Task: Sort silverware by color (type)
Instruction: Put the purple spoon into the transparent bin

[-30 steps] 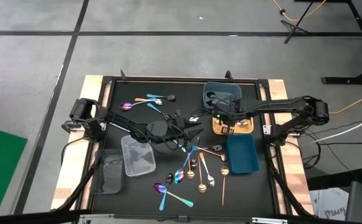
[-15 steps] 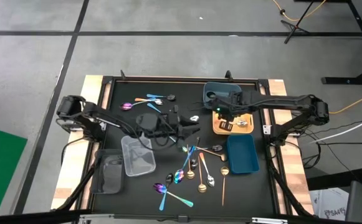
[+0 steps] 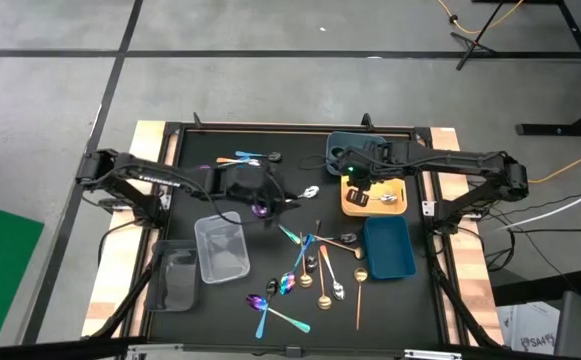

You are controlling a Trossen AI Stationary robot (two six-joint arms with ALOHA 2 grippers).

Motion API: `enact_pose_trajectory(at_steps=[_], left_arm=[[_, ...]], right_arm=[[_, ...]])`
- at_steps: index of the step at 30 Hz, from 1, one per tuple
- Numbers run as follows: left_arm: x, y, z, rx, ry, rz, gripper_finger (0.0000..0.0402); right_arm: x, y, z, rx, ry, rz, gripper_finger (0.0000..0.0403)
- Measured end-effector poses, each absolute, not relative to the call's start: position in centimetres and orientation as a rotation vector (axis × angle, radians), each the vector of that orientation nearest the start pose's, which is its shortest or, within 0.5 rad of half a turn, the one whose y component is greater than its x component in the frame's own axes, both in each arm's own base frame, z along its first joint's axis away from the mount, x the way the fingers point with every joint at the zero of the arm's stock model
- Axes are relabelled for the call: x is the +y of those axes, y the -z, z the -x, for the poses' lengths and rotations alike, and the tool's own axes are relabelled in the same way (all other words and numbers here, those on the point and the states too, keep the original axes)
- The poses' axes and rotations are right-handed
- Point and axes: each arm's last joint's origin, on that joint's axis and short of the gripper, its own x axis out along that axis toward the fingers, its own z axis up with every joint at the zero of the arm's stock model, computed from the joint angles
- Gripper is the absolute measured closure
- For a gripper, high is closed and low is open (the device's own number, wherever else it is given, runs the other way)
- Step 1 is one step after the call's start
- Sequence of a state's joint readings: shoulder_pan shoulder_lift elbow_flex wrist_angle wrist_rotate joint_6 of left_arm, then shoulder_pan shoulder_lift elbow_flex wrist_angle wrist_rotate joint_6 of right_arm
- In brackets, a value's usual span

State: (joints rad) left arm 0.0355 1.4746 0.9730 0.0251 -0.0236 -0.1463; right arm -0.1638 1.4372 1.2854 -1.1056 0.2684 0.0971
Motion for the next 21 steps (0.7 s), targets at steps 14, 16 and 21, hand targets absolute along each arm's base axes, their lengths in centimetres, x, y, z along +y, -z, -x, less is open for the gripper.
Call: enact_pose_trajectory(at_steps=[14, 16, 21], left_arm=[[2.5, -19.9, -31.4, 0.939, -0.01, -0.043, 0.0302], [2.4, -18.9, -31.6, 0.981, 0.014, -0.076, 0.0302], [2.1, -17.0, -32.1, 1.045, 0.047, -0.11, 0.0303]], right_arm=[[-5.2, -29.9, -26.7, 1.171, 0.434, -0.027, 0.0306], [-5.2, -29.9, -26.7, 1.171, 0.428, -0.032, 0.0306], [-5.1, -29.9, -26.8, 1.169, 0.416, -0.041, 0.0306]])
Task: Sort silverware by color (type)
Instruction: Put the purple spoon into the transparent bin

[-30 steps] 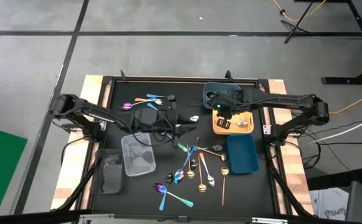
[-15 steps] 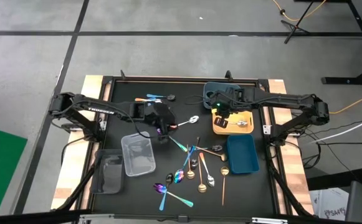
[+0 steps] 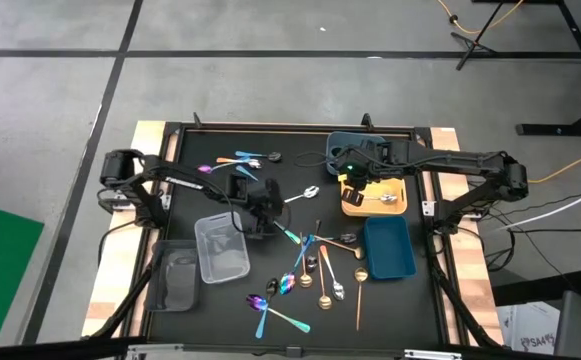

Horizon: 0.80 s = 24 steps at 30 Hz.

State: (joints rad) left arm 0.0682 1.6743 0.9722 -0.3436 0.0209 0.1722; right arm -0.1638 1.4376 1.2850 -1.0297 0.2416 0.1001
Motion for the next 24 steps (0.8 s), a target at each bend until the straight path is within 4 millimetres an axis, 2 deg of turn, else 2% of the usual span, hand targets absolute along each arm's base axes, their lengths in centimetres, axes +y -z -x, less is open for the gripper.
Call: enact_pose_trajectory(at_steps=[15, 24], left_arm=[[2.29, -16.37, -32.2, 1.07, 0.034, -0.152, 0.033], [2.25, -16.37, -32.21, 1.068, 0.025, -0.107, 0.03]], right_arm=[[-5.14, -29.87, -26.84, 1.162, 0.416, -0.041, 0.0306], [-5.14, -29.87, -26.84, 1.162, 0.416, -0.04, 0.0306]])
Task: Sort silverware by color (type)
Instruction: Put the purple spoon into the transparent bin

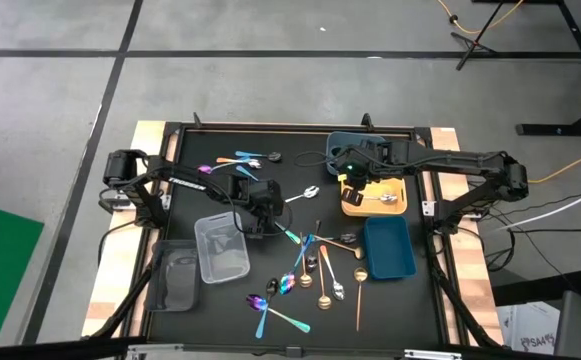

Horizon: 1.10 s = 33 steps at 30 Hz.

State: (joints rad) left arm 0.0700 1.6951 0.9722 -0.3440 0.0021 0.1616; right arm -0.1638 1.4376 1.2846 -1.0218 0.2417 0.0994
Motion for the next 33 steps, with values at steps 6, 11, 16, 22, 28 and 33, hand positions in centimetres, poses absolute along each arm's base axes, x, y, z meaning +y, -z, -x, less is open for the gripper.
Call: enact_pose_trajectory(at_steps=[6, 11, 16, 22, 28, 33], left_arm=[[2.3, -16.2, -32.3, 1.072, 0.028, -0.113, 0.0276], [2.3, -14.9, -32.6, 1.105, 0.062, -0.159, 0.0273], [2.3, -13.3, -32.9, 1.145, 0.08, -0.172, 0.028], [2.3, -13.0, -33.0, 1.157, 0.085, -0.171, 0.0302], [2.2, -13.1, -32.9, 1.153, 0.087, -0.169, 0.0345], [2.3, -13.1, -33.0, 1.15, 0.085, -0.173, 0.0377]], right_arm=[[-5.1, -29.9, -26.8, 1.162, 0.416, -0.041, 0.0306], [-5.1, -29.9, -26.8, 1.162, 0.416, -0.04, 0.0306], [-5.1, -29.8, -26.8, 1.163, 0.415, -0.04, 0.0306], [-5.1, -29.8, -26.8, 1.163, 0.415, -0.04, 0.0306], [-5.1, -29.8, -26.8, 1.163, 0.415, -0.04, 0.0306], [-5.1, -29.8, -26.8, 1.163, 0.415, -0.039, 0.0306]])
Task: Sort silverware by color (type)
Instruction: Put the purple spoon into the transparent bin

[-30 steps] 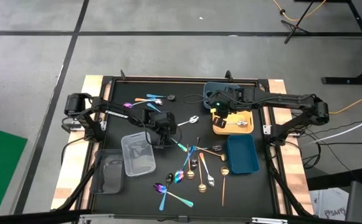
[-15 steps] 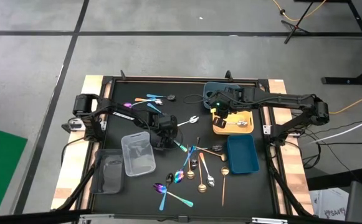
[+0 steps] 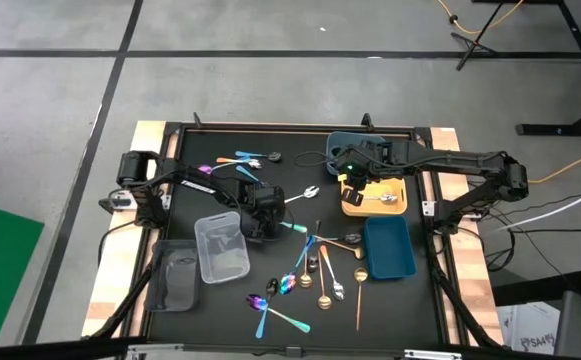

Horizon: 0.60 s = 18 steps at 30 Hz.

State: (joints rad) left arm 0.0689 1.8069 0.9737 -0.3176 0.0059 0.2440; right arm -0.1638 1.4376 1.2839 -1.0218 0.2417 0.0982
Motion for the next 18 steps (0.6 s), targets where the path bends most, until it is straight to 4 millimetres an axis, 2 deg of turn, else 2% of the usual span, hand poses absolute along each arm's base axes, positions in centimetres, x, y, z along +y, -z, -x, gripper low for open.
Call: enact_pose_trajectory(at_steps=[9, 15, 18], left_arm=[[2.3, -13.8, -32.7, 1.139, 0.071, -0.183, 0.039], [1.8, -16.3, -32.6, 1.086, 0.067, -0.196, 0.039], [1.0, -18.3, -32.7, 1.054, 0.082, -0.21, 0.039]], right_arm=[[-5.1, -29.8, -26.8, 1.163, 0.415, -0.039, 0.0306], [-5.1, -29.8, -26.9, 1.162, 0.415, -0.04, 0.0306], [-5.1, -29.8, -26.9, 1.163, 0.414, -0.04, 0.0306]])
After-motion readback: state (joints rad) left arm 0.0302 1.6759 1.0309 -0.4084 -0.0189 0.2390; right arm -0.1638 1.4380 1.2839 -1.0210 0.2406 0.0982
